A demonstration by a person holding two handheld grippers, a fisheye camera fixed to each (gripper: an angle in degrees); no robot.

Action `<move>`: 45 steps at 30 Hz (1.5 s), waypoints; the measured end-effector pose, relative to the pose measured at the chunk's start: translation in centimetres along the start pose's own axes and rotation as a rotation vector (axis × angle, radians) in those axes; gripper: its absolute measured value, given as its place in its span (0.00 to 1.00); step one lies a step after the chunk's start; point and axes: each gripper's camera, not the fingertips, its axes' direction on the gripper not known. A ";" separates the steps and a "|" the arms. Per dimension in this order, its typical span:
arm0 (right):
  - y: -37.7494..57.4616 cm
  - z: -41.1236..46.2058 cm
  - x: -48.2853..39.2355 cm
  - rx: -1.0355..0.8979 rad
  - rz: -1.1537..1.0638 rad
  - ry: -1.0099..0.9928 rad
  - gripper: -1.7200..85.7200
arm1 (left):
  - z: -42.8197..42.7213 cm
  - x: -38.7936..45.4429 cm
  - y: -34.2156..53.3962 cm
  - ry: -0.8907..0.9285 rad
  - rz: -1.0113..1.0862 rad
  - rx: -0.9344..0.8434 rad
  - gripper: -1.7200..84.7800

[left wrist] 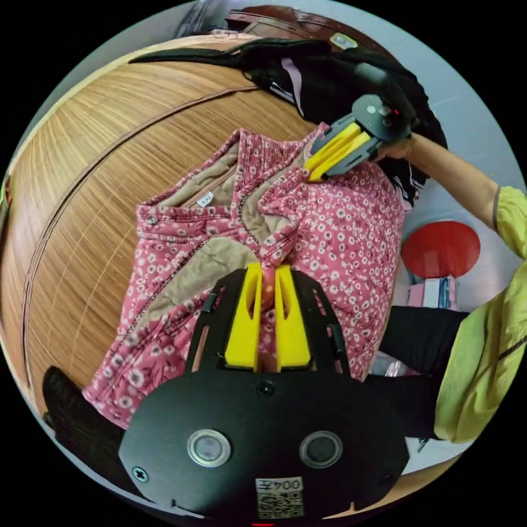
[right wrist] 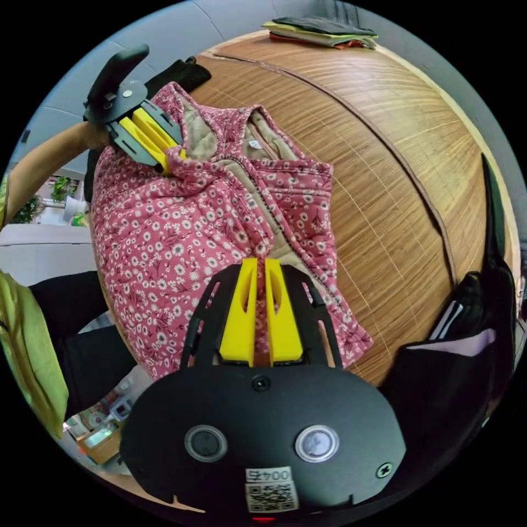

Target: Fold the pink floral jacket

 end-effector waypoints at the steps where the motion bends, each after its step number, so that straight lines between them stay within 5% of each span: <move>1: 1.0 -0.7 -1.7 0.038 -0.005 0.076 0.04 | -1.7 1.5 1.1 -0.043 -0.024 0.073 0.07; 7: 6.7 -8.2 -7.7 0.344 0.119 0.378 0.03 | -12.7 12.9 5.3 -0.403 -0.063 0.377 0.05; 10: 6.0 -8.8 -6.6 0.337 0.145 0.430 0.04 | -12.9 15.6 2.4 -0.601 0.018 0.323 0.06; 17: 2.4 4.3 -0.7 0.189 0.295 0.397 0.08 | -1.3 7.1 -0.2 -0.537 -0.254 0.095 0.12; 23: 5.8 0.5 0.1 0.332 0.366 0.325 0.10 | -5.2 6.4 3.5 -0.318 -0.378 0.254 0.12; 27: 12.2 -5.9 1.3 0.547 0.557 0.220 0.15 | -13.6 8.3 7.2 -0.217 -0.412 0.527 0.11; 32: 16.1 -6.4 -4.5 0.583 0.592 0.293 0.16 | -16.2 15.1 12.1 -0.653 -0.460 0.528 0.08; 34: 15.5 -4.5 -5.7 0.597 0.594 0.403 0.12 | -12.4 17.5 12.6 -0.992 -0.372 0.515 0.05; 36: 14.1 -2.1 -5.1 0.564 0.575 0.534 0.07 | -8.3 16.3 11.9 -1.091 -0.353 0.399 0.04; 39: 13.5 2.3 0.7 0.407 0.656 0.439 0.02 | -4.3 11.0 11.6 -1.071 -0.506 0.183 0.03; 45: 16.5 2.7 6.1 0.482 0.686 0.185 0.02 | -5.3 6.5 15.6 -0.883 -0.660 0.274 0.03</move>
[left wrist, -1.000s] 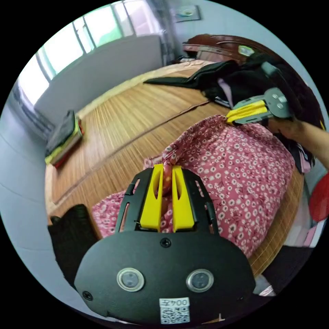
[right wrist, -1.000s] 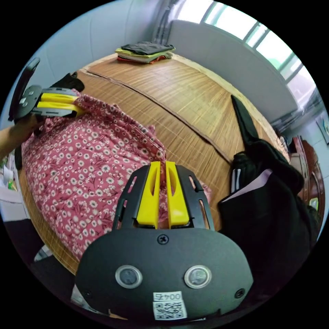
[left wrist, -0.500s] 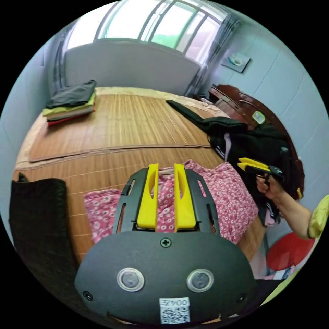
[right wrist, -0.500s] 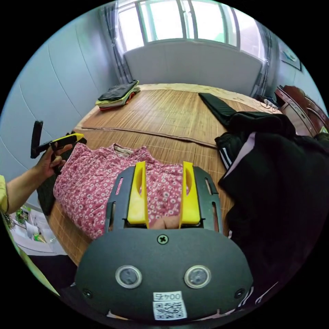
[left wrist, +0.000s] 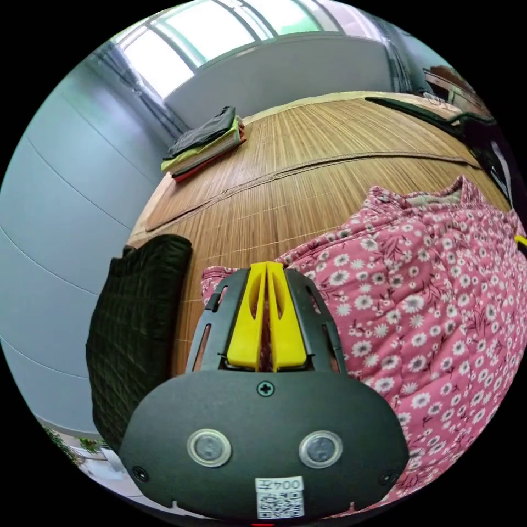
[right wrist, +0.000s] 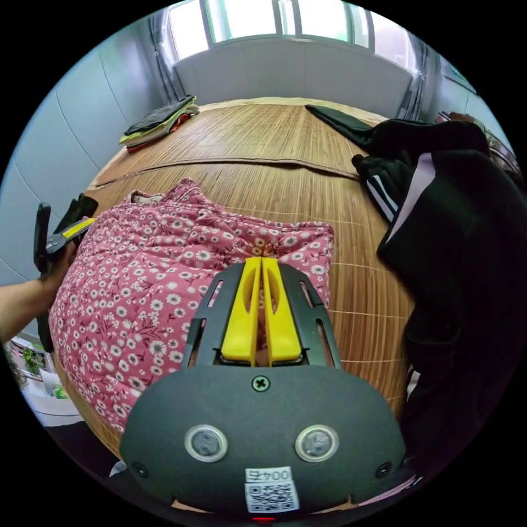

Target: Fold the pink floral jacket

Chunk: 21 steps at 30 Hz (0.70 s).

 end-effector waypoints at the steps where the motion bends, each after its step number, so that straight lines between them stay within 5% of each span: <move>1: -0.4 -0.2 1.4 -0.014 0.034 -0.067 0.02 | 0.5 -2.4 -0.1 0.117 -0.060 -0.025 0.03; 5: -1.5 -6.6 6.7 0.070 0.134 -0.225 0.04 | -0.6 -10.2 -0.6 0.483 -0.241 -0.004 0.03; 9: 0.7 -13.1 8.3 0.027 0.049 -0.251 0.11 | -7.1 -14.9 1.7 0.554 -0.212 0.142 0.03; 13: 8.3 -15.1 10.1 -0.132 0.071 -0.324 0.16 | -8.9 -16.3 8.8 0.559 -0.186 0.053 0.03; 19: 13.3 -14.1 10.5 -0.105 0.124 -0.430 0.17 | -11.5 -6.8 10.4 0.658 0.030 0.060 0.03; 21: 12.5 -12.8 10.4 -0.128 0.098 -0.421 0.09 | -12.0 -2.0 9.2 0.645 0.145 0.117 0.03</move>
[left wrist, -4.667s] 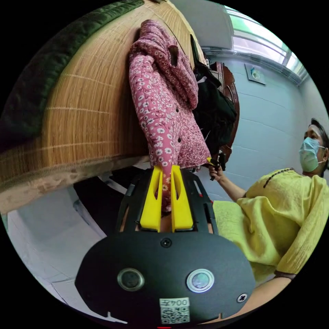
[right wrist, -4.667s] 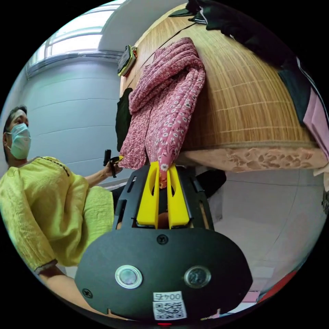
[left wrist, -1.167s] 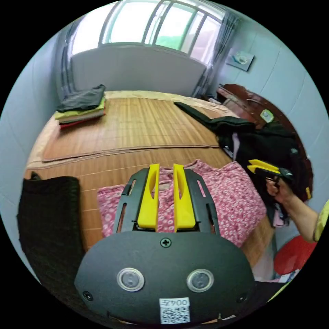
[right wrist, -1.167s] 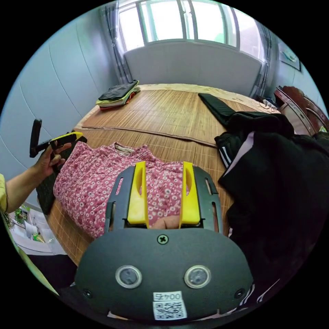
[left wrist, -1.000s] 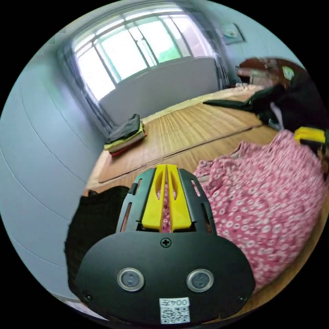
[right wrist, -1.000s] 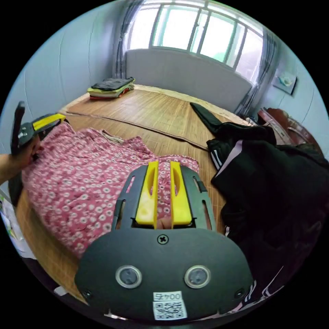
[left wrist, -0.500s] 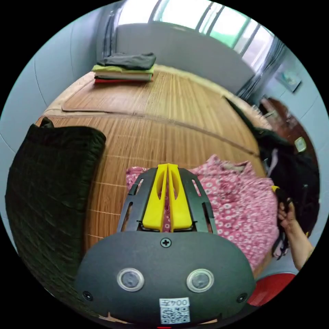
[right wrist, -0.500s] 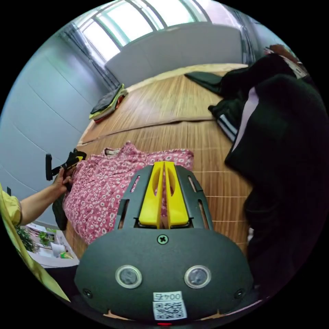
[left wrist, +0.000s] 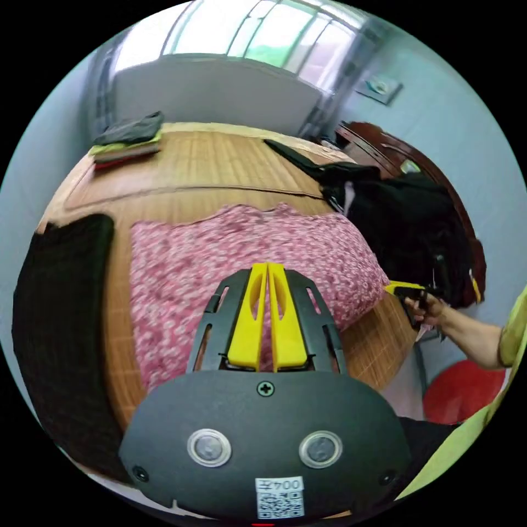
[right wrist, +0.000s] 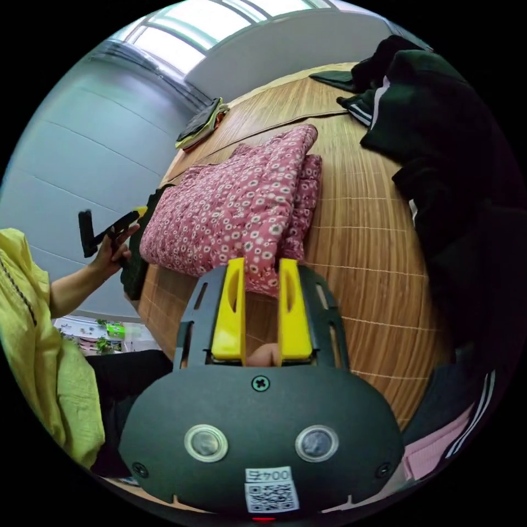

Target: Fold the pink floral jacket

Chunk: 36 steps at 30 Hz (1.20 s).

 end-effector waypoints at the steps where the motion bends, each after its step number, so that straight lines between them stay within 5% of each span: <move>1: -1.6 -0.1 -0.2 -0.036 -0.005 -0.027 0.08 | 1.8 2.2 -1.0 -0.023 0.080 0.018 0.03; 5: -5.8 -3.4 -2.7 0.103 -0.128 0.132 0.06 | 9.3 4.6 -2.4 -0.239 0.196 -0.055 0.03; 8: -5.2 1.7 4.1 -0.037 0.062 0.069 0.07 | 14.8 0.2 -1.3 -0.075 0.028 -0.101 0.03; 11: -5.1 -0.2 6.2 0.051 0.156 -0.094 0.09 | 15.7 -1.6 -1.6 -0.031 -0.020 -0.121 0.03; 17: -6.9 -6.8 1.6 0.300 0.089 0.092 0.11 | 14.0 -3.2 -3.5 0.036 -0.039 -0.161 0.03; 21: -13.4 -2.3 -1.9 0.205 -0.106 0.198 0.13 | 9.7 -3.5 -3.6 -0.065 -0.002 0.049 0.03; 23: -16.9 3.7 0.0 0.038 -0.112 0.295 0.13 | 12.5 -5.7 -3.2 -0.125 -0.041 -0.008 0.03; 28: -18.7 6.1 2.2 -0.038 -0.091 0.272 0.12 | 20.2 -15.2 -2.8 0.162 -0.367 -0.174 0.03; 33: -17.9 0.6 -2.6 0.167 -0.206 0.234 0.13 | 12.1 -14.2 -3.5 0.289 -0.212 0.028 0.03; 36: -21.5 2.4 -7.0 0.081 -0.430 0.097 0.16 | 5.0 -14.1 -0.6 0.178 -0.078 0.127 0.04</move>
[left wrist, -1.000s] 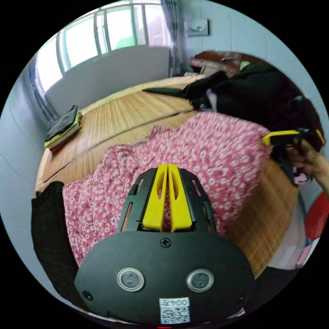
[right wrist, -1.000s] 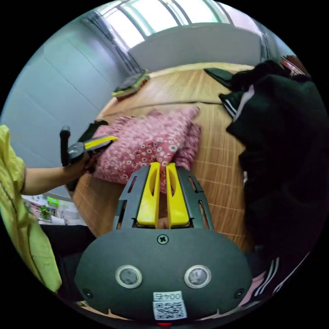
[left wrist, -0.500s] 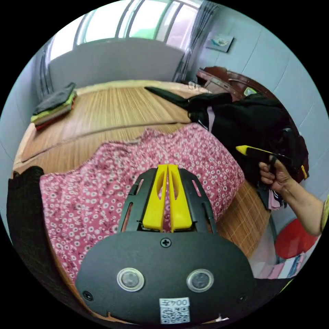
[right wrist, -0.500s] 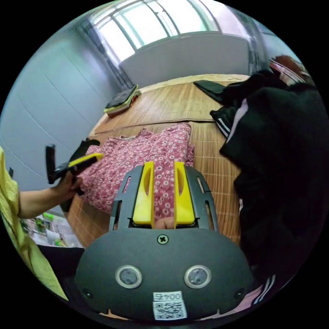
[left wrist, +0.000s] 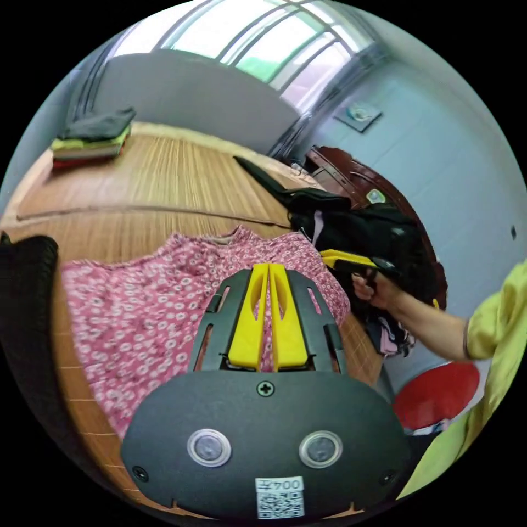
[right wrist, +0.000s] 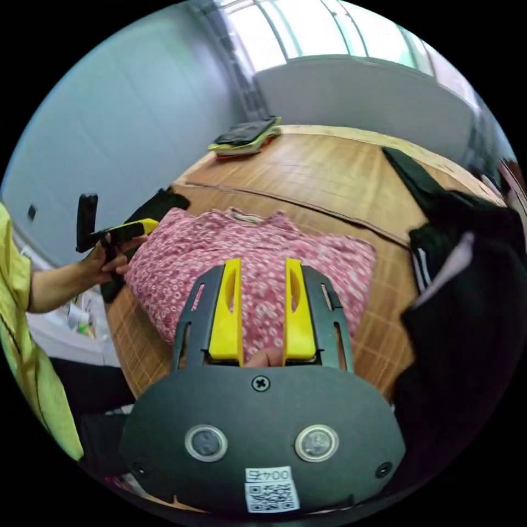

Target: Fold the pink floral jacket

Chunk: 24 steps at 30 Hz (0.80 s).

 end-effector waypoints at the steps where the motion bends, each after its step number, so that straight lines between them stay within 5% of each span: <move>1: -2.6 1.7 -1.1 -0.040 -0.097 -0.047 0.17 | -2.2 -0.2 1.8 -0.089 0.034 0.005 0.05; 6: -13.0 10.2 -3.1 -0.255 -0.324 -0.248 0.20 | -6.7 -4.3 10.8 -0.301 0.032 -0.136 0.11; 13: -21.0 20.6 -4.2 -0.532 -0.362 -0.427 0.22 | -4.0 -7.2 15.6 -0.232 0.151 -0.293 0.23; 24: -22.4 26.8 -12.3 -0.647 -0.546 -0.378 0.20 | 0.4 -5.8 14.8 -0.296 0.561 -0.364 0.21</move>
